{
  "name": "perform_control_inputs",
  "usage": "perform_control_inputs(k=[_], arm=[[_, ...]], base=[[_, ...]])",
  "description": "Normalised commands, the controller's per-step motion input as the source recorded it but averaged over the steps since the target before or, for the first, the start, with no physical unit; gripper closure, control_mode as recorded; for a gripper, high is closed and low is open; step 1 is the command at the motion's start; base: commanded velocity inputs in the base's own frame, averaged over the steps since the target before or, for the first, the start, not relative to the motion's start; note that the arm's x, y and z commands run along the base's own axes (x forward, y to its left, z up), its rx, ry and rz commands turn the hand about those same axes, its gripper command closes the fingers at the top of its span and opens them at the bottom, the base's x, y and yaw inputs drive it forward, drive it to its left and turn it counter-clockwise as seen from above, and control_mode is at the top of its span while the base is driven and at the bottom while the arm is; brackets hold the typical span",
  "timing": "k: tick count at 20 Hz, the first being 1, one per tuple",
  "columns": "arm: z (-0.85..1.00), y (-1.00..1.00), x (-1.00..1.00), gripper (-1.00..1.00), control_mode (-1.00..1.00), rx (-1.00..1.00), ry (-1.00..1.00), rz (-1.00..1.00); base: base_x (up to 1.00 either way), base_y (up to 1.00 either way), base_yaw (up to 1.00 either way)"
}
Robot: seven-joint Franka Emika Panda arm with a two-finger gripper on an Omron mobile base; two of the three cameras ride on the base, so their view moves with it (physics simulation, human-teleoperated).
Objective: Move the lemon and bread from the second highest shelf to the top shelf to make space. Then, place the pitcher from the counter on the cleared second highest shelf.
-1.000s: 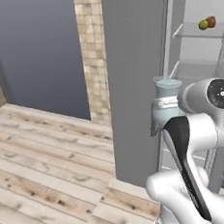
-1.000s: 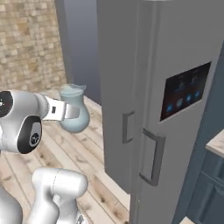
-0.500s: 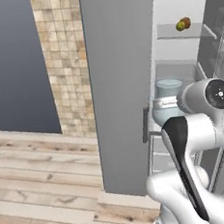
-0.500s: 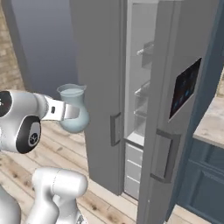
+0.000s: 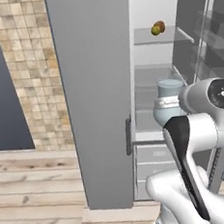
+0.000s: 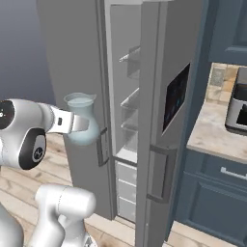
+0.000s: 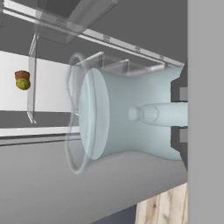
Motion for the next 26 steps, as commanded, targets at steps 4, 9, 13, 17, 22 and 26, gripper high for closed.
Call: perform_control_inputs(k=[4,9,13,17,22,26], arm=[[0.0,0.0,0.0,1.0,1.0,0.0,0.0,0.0],[0.0,0.0,0.0,1.0,1.0,0.0,0.0,0.0],[0.0,0.0,0.0,1.0,1.0,0.0,0.0,0.0],[0.0,0.0,0.0,1.0,1.0,0.0,0.0,0.0],[0.0,0.0,0.0,1.0,1.0,0.0,0.0,0.0],[0.0,0.0,0.0,1.0,1.0,0.0,0.0,0.0]], base=[[0.61,0.21,-0.15],[0.61,0.21,-0.1],[0.57,0.05,-0.14],[0.54,0.0,-0.2],[0.57,0.0,-0.18],[0.39,0.0,-0.2]])
